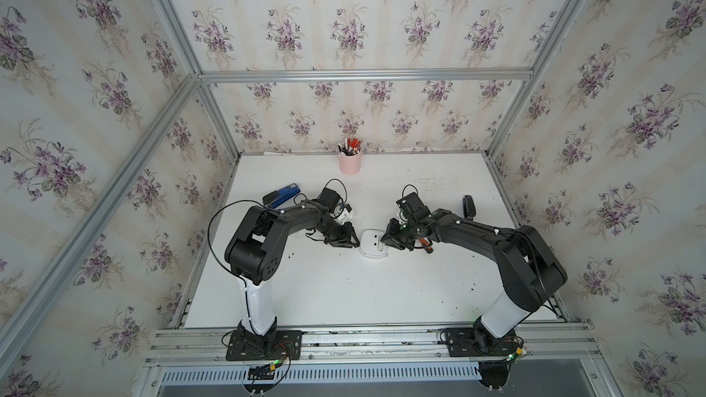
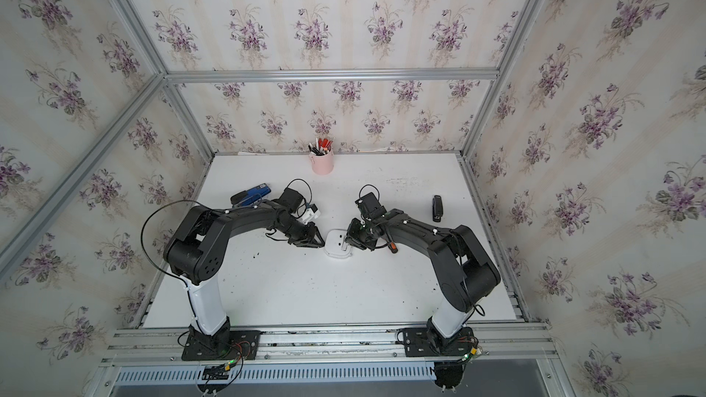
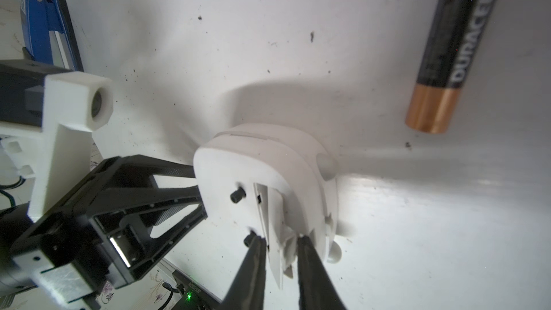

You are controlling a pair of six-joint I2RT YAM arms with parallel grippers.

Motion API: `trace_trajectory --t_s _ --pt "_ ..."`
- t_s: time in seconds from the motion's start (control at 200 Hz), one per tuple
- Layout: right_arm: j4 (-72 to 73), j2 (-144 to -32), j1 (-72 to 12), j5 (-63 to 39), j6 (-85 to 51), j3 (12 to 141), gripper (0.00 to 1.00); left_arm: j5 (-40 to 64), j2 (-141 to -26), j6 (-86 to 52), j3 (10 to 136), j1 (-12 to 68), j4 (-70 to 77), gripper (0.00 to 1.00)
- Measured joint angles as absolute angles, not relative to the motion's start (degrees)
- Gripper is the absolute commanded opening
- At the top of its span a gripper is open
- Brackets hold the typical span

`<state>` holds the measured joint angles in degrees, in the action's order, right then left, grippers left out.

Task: Remove the battery from the alarm
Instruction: Install the cover on the alarm.

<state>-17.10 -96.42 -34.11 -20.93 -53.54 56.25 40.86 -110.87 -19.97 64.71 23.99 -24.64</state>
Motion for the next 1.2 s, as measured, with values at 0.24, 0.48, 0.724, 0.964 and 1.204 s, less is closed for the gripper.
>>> trace_trajectory --t_s 0.24,0.48,0.724,0.964,1.204 --pt "-17.78 -97.45 -34.11 -20.43 -52.45 56.97 0.12 40.84 -110.83 -19.94 64.69 23.99 -24.62 0.36" --pt "-18.11 -97.47 -34.09 -20.18 -51.20 57.54 0.04 40.84 -110.83 -19.94 64.69 23.99 -24.64 0.36" --pt "-18.09 -97.21 -34.37 -19.31 -49.89 57.43 0.00 40.84 -110.83 -19.94 64.75 23.99 -24.69 0.36" --pt "-18.63 -97.12 -34.68 -18.44 -49.06 57.84 0.00 40.77 -110.83 -19.94 64.82 23.99 -24.82 0.36" --pt "-20.27 -95.26 -34.76 -16.93 -48.12 58.06 0.00 40.82 -110.98 -19.94 64.90 24.01 -24.84 0.36"
